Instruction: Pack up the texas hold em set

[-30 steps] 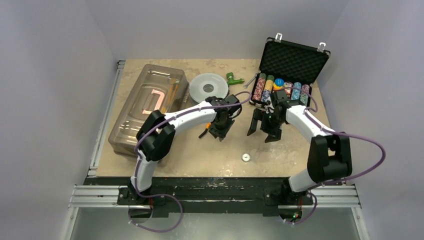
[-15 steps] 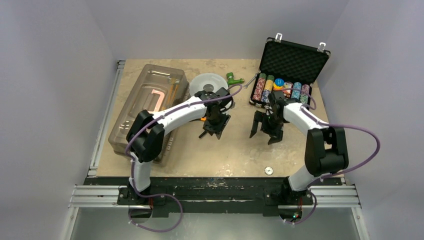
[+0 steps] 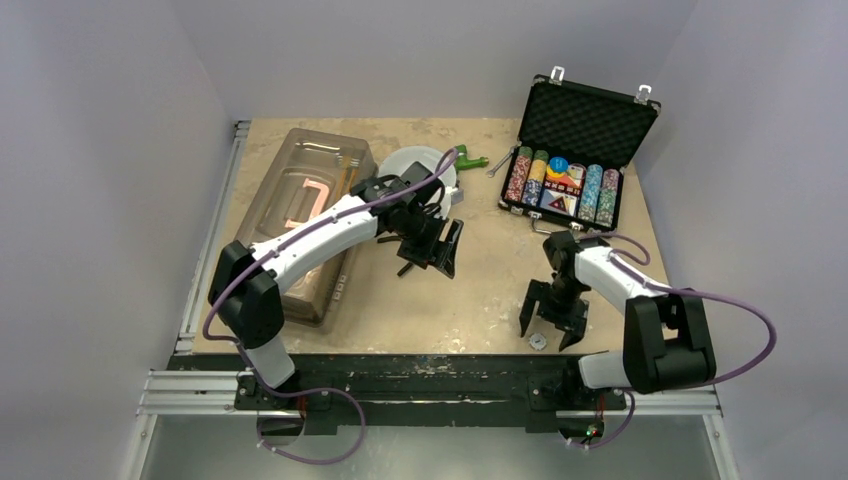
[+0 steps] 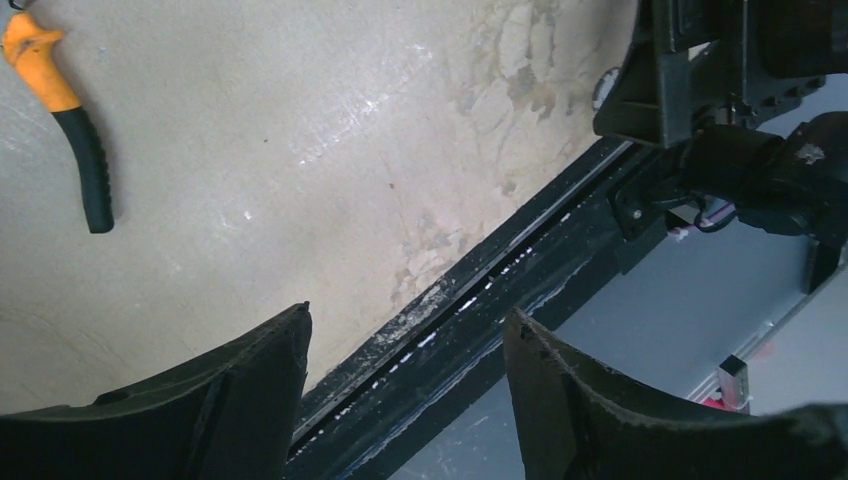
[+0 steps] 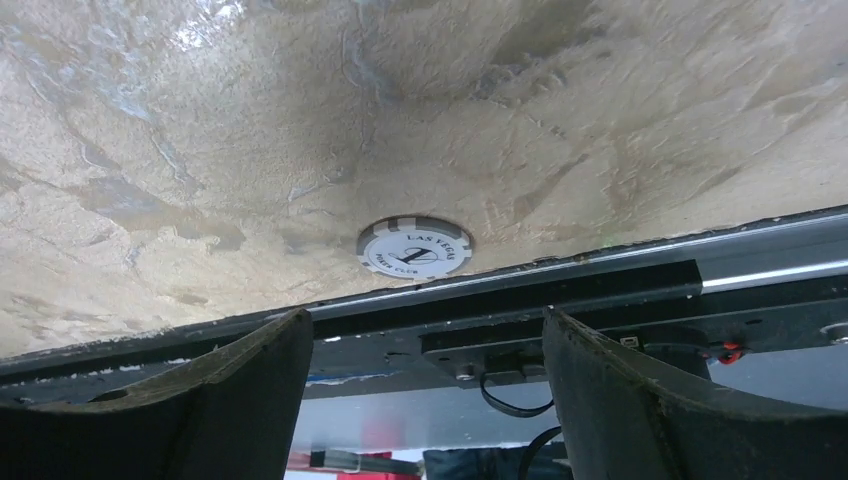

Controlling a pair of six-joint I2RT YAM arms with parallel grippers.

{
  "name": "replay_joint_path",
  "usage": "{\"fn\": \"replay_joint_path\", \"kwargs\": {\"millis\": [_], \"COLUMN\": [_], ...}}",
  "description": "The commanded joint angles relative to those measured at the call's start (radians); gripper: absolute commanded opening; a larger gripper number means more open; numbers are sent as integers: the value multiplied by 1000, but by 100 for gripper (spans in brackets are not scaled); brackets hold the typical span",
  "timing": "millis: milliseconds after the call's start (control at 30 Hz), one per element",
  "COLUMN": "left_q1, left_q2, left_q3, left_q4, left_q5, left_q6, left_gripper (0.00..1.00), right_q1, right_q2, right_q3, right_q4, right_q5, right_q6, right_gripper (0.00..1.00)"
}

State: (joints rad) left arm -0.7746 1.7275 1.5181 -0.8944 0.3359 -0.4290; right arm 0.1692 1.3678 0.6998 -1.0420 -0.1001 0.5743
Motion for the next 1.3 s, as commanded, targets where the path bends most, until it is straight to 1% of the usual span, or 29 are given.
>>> {"fn": "replay_joint_path", "kwargs": {"millis": [0, 133, 200, 400, 533, 667, 833, 867, 933, 1033, 1167, 1267], "left_q1": [-2, -2, -2, -2, -2, -2, -2, -2, -2, -2, -1, -2], "left_q2": [-60, -86, -95, -117, -128, -135, -143, -145, -148, -154, -176, -196], "left_q3": [-17, -25, -28, -48, -57, -56, -44, -43, -40, -36, -36, -53], "left_q4": [34, 33, 30, 28, 25, 20, 5, 0, -5, -17, -40, -48], "left_q5": [70, 72, 69, 64, 60, 57, 49, 47, 46, 39, 20, 1], "left_q6": [-29, -39, -40, -42, -42, -42, -35, -34, -31, -25, -20, -18], "left_gripper": [69, 70, 70, 70, 71, 71, 71, 71, 71, 71, 71, 71], "right_q1": [2, 3, 4, 4, 4, 4, 7, 7, 9, 24, 90, 166], "right_q2": [6, 54, 85, 87, 92, 108, 157, 176, 222, 340, 463, 513], "right_q3": [-5, -27, -37, -48, -59, -54, 1, 17, 60, 142, 304, 413], "right_q4": [51, 133, 152, 152, 175, 197, 248, 262, 293, 328, 310, 316], "right_q5": [-52, -143, -167, -114, -115, -99, -59, -49, -40, -64, -122, -184], "right_q6": [27, 54, 61, 78, 92, 120, 113, 108, 105, 107, 127, 170], "right_gripper": [81, 81, 79, 78, 77, 68, 67, 63, 52, 38, 28, 28]}}
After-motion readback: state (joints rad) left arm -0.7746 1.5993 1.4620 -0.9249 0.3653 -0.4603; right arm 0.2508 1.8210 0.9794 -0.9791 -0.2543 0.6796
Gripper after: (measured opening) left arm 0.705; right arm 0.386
